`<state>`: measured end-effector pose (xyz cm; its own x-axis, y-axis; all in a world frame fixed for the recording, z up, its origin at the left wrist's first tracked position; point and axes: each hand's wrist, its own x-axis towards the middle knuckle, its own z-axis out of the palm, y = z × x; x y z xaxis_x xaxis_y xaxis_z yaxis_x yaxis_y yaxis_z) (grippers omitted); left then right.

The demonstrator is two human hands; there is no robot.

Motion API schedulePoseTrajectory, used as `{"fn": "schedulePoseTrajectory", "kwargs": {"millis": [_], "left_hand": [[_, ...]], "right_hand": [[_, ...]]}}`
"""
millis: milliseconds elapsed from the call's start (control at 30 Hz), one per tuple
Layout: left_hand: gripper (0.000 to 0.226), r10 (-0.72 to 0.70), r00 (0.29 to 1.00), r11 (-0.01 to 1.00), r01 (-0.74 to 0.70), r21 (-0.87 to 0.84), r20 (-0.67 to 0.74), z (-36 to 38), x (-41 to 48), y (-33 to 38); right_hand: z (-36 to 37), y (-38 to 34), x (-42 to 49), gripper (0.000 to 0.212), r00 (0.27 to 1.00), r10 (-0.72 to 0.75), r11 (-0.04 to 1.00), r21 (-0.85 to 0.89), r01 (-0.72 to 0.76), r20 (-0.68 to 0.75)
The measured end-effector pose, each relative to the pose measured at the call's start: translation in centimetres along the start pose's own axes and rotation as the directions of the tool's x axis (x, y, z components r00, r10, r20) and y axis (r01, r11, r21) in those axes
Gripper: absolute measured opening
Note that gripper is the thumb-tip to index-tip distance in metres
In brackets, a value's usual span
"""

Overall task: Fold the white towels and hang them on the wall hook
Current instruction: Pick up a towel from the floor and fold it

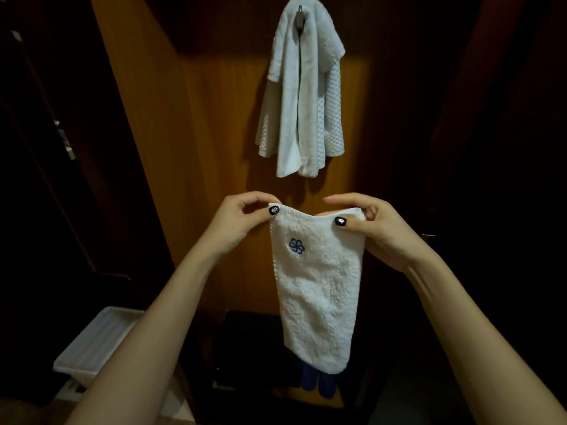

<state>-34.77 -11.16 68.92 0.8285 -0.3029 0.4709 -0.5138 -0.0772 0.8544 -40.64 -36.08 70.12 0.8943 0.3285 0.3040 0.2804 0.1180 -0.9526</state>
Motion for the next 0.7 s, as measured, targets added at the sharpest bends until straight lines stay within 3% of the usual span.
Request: {"fn": "schedulePoseTrajectory", "kwargs": {"millis": [233,400,500,700], "left_hand": [[0.009,-0.039,0.999,0.990,0.037,-0.138,-0.012,-0.1,-0.2,-1.2],[0.016,-0.088,0.996,0.914,0.080,-0.397,-0.001,0.6,-0.9,-1.6],[0.011,-0.127,0.991,0.883,0.132,-0.450,0.042,1.5,-1.1,-1.6],[0.014,-0.132,0.980,0.862,0.187,-0.471,0.148,2.8,-1.1,-0.6]], "right_hand": [[-0.4,0.9,-0.8,0.033,0.998,0.033,0.988,-0.147,-0.040,-0.053],[0.8,1.9,-0.8,0.025,1.000,0.016,0.998,0.062,-0.014,-0.027],[1.6,1.9,-0.4,0.025,1.000,-0.009,0.988,0.153,0.005,0.022],[2.6,2.0,0.0,0.027,0.993,-0.064,0.998,-0.010,0.063,-0.099]]}}
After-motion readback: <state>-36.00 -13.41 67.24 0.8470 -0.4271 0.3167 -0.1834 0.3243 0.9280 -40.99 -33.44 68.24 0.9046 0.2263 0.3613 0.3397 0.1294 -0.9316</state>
